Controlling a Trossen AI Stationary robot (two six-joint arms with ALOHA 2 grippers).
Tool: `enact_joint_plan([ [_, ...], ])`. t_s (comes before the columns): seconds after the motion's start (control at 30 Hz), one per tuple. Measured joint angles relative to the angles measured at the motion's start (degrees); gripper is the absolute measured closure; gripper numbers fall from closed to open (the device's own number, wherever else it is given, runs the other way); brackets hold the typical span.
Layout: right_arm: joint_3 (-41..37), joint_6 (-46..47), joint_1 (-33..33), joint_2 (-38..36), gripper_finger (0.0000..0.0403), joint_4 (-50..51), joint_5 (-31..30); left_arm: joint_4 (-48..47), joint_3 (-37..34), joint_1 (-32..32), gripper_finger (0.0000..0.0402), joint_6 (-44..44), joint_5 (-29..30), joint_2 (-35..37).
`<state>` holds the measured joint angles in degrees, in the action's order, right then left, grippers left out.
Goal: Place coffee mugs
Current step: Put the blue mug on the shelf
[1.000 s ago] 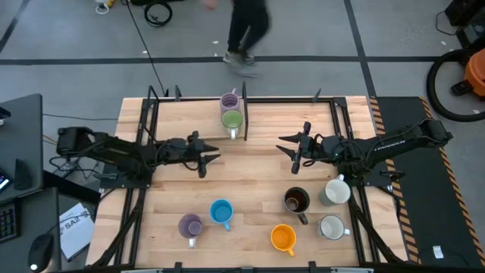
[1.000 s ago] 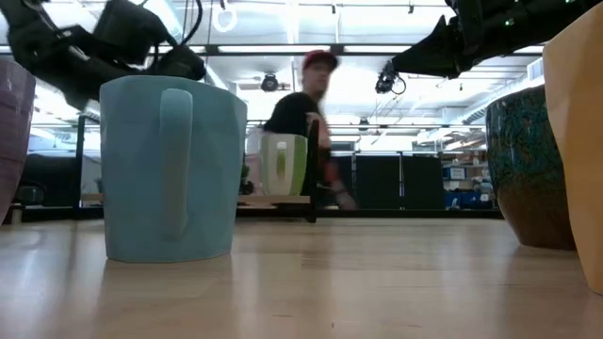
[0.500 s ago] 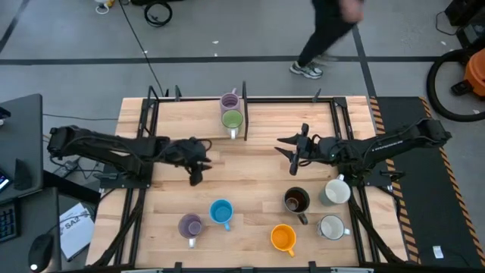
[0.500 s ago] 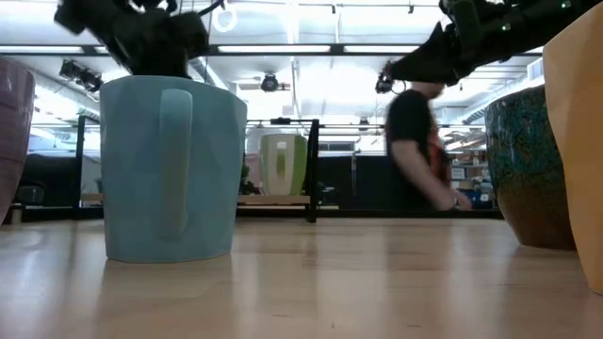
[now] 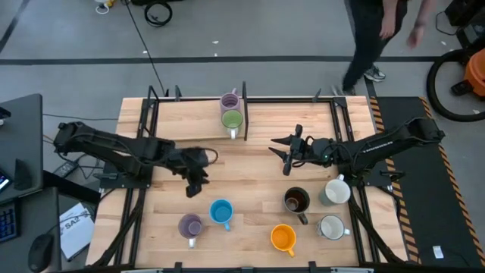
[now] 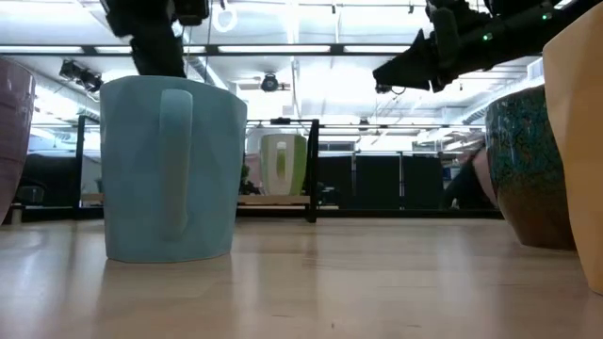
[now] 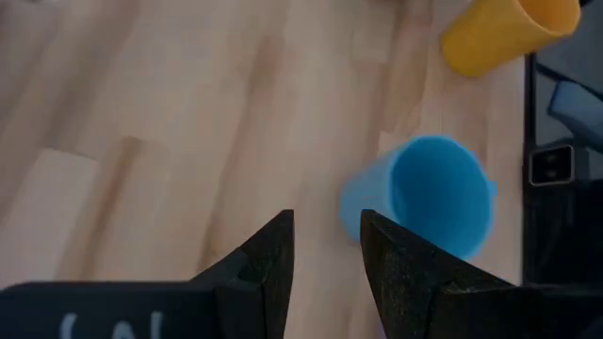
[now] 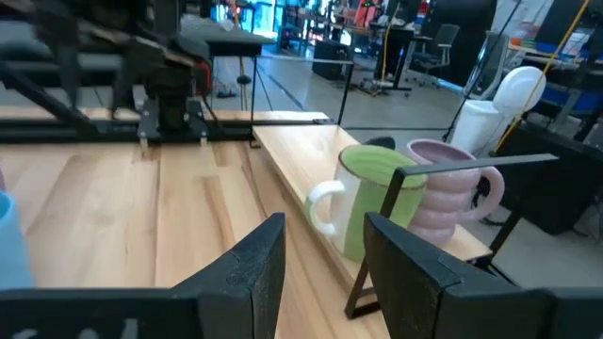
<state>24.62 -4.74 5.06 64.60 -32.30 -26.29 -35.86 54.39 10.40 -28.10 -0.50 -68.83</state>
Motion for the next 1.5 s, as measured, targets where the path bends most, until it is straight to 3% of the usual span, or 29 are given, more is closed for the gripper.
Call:
enact_joint_plan([
  [0.17, 0.0, -1.4, 0.0, -0.4, 0.0252, -0.6, 0.5, -3.1, 4.2, 3.7, 0.0271, 0.2, 0.0, -4.3],
  [0.37, 0.0, 0.0, 0.0, -0.3, 0.0252, -1.0, 0.7, -3.1, 7.9, 7.2, 0.0271, 15.4, 0.6, -8.1],
  [0.5, 0.0, 1.4, 0.0, 0.3, 0.0252, -1.0, 0.9, -4.1, 9.7, 7.9, 0.0271, 18.5, -1.0, -11.7],
  [0.6, 0.0, 1.7, 0.0, 0.3, 0.0252, -0.7, 0.9, -7.8, 12.2, 7.9, 0.0273, 22.6, -3.6, -15.5],
  [0.73, 0.0, 1.6, 0.0, 0.3, 0.0252, -0.6, 0.2, -15.1, 15.9, 9.2, 0.0282, 32.3, -2.1, -18.8],
  [0.87, 0.0, 1.6, 0.0, 0.3, 0.0252, -0.6, 0.0, -15.7, 18.1, 9.5, 0.0285, 40.4, -1.6, -19.5],
  [1.1, 0.0, 1.6, 0.0, 0.3, 0.0252, -0.6, 0.2, -15.1, 18.5, 11.3, 0.0285, 70.4, -0.1, -19.5],
  [1.23, 0.0, 1.5, 0.0, 0.3, 0.0252, -0.2, 0.3, -15.4, 17.4, 13.0, 0.0285, 85.7, 4.9, -19.8],
  [1.5, 0.0, 2.2, 0.0, 0.3, 0.0252, -0.2, 0.4, -13.9, 14.2, 14.4, 0.0285, 103.6, 7.7, -19.8],
])
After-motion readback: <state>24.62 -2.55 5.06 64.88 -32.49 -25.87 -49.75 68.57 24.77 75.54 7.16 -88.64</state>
